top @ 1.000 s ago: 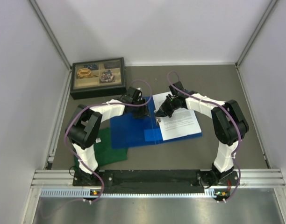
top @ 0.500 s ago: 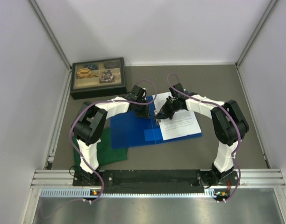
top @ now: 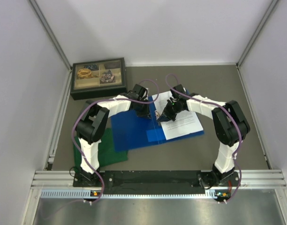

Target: Put the files into the folder

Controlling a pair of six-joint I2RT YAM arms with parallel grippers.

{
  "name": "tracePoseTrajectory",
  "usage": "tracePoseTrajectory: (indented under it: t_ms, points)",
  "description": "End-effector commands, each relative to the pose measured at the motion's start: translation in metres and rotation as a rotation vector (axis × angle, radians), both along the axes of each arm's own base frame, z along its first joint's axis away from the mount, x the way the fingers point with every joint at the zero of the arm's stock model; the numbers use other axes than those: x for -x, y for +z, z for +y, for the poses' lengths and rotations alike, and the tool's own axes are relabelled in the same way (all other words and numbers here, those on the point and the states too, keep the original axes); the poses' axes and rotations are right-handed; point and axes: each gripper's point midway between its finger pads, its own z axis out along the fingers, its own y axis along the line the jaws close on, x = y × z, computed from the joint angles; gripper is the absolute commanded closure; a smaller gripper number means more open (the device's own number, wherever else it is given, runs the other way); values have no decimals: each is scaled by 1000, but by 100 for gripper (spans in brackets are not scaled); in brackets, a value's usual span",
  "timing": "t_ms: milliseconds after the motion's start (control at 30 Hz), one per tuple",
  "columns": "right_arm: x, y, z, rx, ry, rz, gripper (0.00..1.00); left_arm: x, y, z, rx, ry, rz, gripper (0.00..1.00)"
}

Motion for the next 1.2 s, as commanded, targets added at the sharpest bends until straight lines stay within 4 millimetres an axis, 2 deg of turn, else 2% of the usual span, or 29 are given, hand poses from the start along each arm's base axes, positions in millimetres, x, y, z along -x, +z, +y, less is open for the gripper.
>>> tracePoseTrajectory:
  t_ms: [0,233,533,667,767,833,867,933,1033,1067,1133,1167]
  points:
    - [-5,-18,-34,180,6,-40,100,28,-47,30,-155,-24,124,85]
    - [-5,-32,-53,288,28,-43,100,35,-59,34,-181,-59,157,87]
    - [-19,-34,-53,311,46,-72,100,48,-81,44,-232,-123,204,90]
    - [-30,-13,-37,214,82,-169,100,47,-80,42,-225,-131,195,90]
    - [-38,17,-21,114,132,-265,100,47,-79,41,-205,-135,177,90]
    - [-41,36,-15,74,148,-310,91,48,-76,39,-185,-141,173,89]
    - [-41,45,-11,45,160,-329,82,47,-76,38,-176,-142,160,90]
    - [-44,64,-7,13,163,-369,78,49,-73,37,-163,-145,151,89]
    - [-47,79,-6,7,174,-404,62,50,-73,36,-152,-150,142,88]
    - [-51,80,-10,33,175,-420,50,50,-72,35,-146,-153,139,88]
    - [-60,82,-30,112,207,-458,38,49,-70,35,-138,-153,126,88]
    - [-71,76,-50,224,228,-505,25,50,-70,34,-134,-155,126,87]
